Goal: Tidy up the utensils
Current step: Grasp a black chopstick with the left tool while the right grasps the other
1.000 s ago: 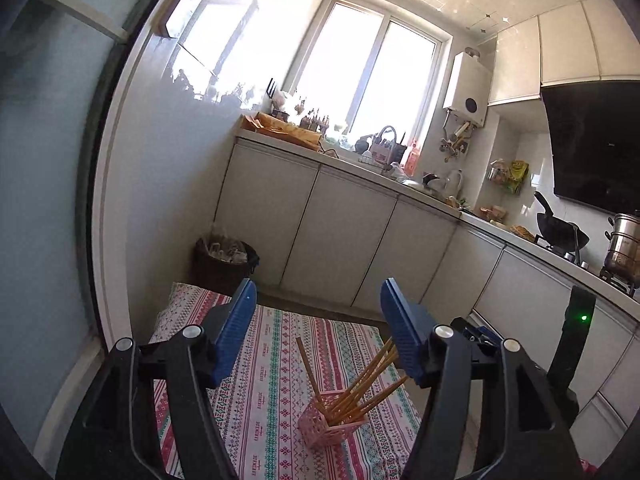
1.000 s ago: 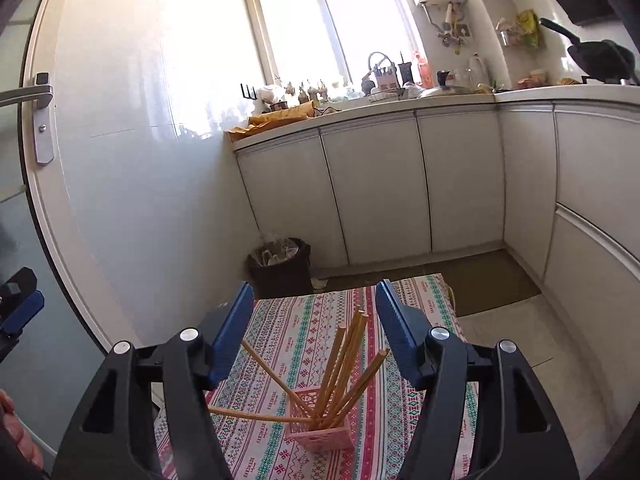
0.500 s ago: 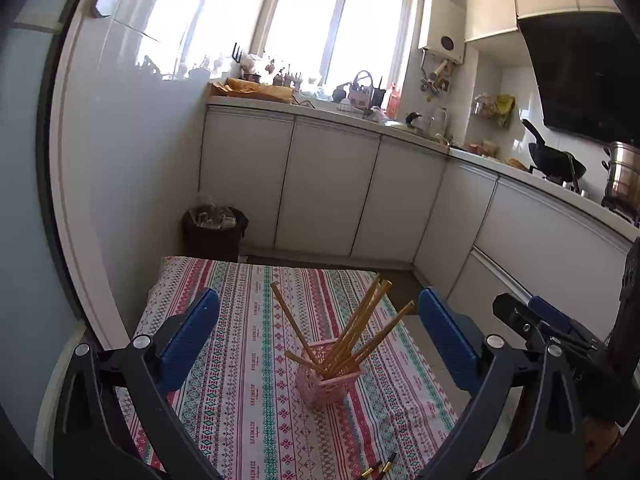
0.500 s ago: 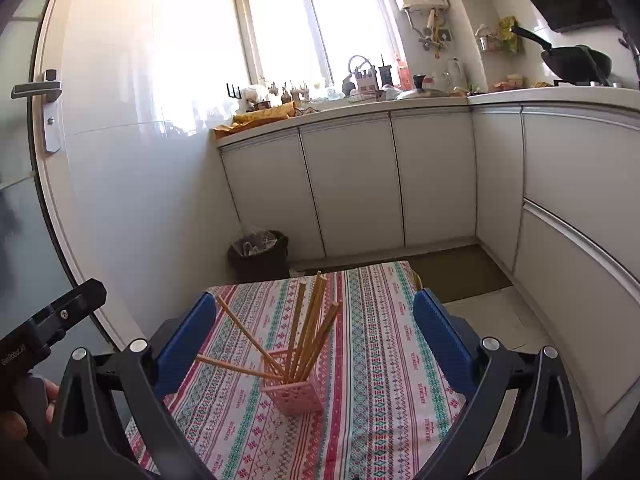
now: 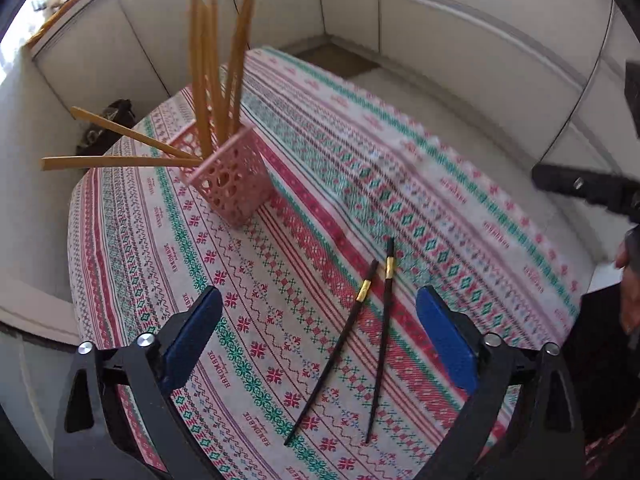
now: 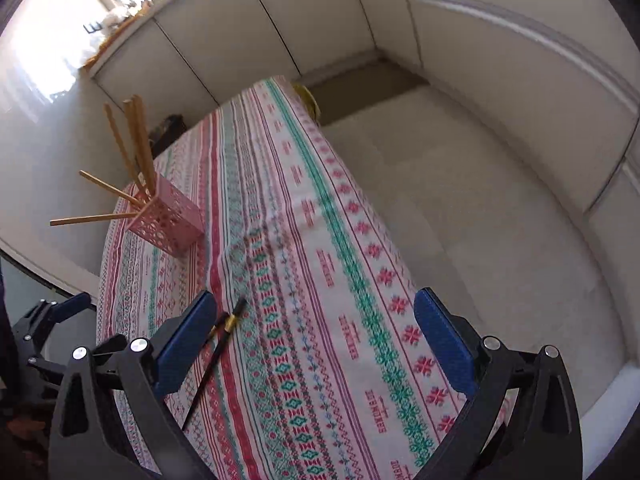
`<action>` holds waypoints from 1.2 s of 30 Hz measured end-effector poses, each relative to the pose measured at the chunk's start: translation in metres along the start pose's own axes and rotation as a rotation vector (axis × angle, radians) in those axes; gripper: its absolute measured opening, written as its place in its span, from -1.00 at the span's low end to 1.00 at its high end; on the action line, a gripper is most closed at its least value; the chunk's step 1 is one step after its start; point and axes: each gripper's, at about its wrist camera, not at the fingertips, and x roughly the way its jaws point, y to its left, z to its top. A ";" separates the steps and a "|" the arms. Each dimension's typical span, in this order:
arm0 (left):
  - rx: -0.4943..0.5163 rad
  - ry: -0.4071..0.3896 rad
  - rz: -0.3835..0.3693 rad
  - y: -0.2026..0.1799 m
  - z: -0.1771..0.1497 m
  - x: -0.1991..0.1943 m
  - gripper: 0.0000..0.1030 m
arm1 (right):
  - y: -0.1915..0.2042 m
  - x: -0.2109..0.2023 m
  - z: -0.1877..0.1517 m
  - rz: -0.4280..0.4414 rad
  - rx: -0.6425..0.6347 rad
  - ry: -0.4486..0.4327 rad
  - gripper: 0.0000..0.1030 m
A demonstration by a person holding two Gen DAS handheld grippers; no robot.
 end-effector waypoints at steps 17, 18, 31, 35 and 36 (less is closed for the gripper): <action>0.230 0.279 -0.125 -0.024 0.014 0.101 -0.29 | -0.012 -0.002 0.008 0.020 0.043 0.008 0.86; 0.221 0.281 -0.153 -0.022 0.015 0.103 -0.49 | -0.011 -0.001 0.008 0.017 0.043 0.012 0.87; -0.228 -0.084 -0.114 0.052 -0.046 0.023 -0.89 | 0.076 0.065 -0.020 -0.128 -0.175 0.151 0.81; -0.313 -0.254 -0.095 0.073 -0.066 -0.039 -0.89 | 0.100 0.108 -0.029 -0.167 -0.114 0.275 0.59; -0.328 -0.284 -0.090 0.071 -0.065 -0.051 -0.89 | 0.103 0.117 -0.030 -0.177 -0.083 0.299 0.59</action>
